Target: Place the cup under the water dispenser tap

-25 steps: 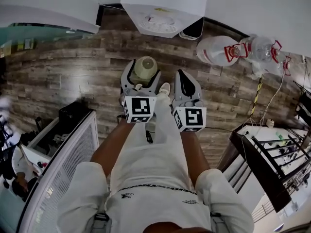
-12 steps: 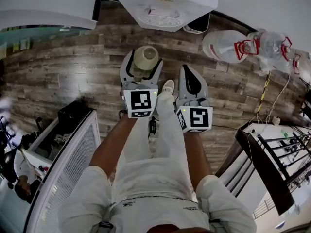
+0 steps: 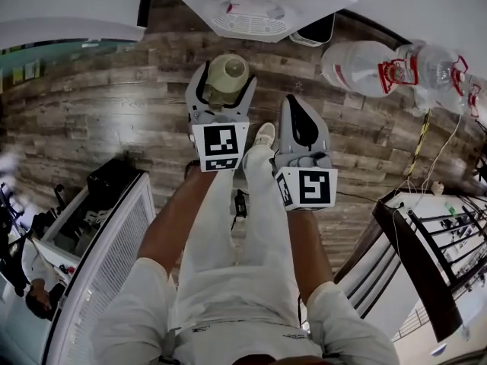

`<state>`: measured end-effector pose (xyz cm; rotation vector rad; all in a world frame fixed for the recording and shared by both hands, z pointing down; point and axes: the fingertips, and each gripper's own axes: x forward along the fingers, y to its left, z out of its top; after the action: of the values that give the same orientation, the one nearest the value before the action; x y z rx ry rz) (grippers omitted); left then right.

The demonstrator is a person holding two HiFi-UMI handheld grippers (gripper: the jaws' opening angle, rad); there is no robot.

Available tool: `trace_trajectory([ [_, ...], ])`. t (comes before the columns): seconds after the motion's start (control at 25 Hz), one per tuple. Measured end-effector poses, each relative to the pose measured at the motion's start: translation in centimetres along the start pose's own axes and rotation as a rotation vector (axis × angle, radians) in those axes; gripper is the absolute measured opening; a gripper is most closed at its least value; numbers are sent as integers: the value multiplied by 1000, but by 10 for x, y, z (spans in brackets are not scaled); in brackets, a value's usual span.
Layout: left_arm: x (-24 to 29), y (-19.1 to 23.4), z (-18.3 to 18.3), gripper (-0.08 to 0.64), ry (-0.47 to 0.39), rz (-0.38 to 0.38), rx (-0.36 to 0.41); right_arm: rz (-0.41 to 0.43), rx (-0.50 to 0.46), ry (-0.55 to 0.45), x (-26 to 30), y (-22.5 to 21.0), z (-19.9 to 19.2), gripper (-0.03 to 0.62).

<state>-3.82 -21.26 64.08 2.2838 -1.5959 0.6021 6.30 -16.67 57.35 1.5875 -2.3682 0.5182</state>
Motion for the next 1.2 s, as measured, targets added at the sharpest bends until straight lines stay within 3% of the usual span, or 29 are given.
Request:
trace_trajectory([
  [0.32,46,17,-26,373,-3,4,-10,-22,6,11,15,-15,-23,-2],
  [0.64,91,32,-49,373,3,-3,68,-11,-6,25,26,-22,-41,-2],
  [0.92,124,42,-68,374,10,-12,51,-25,2,35,27,-30,-55,-2],
  [1.2,156,63,-85,374,29,32,7,-31,-1,51,29,-33,-62,-2],
])
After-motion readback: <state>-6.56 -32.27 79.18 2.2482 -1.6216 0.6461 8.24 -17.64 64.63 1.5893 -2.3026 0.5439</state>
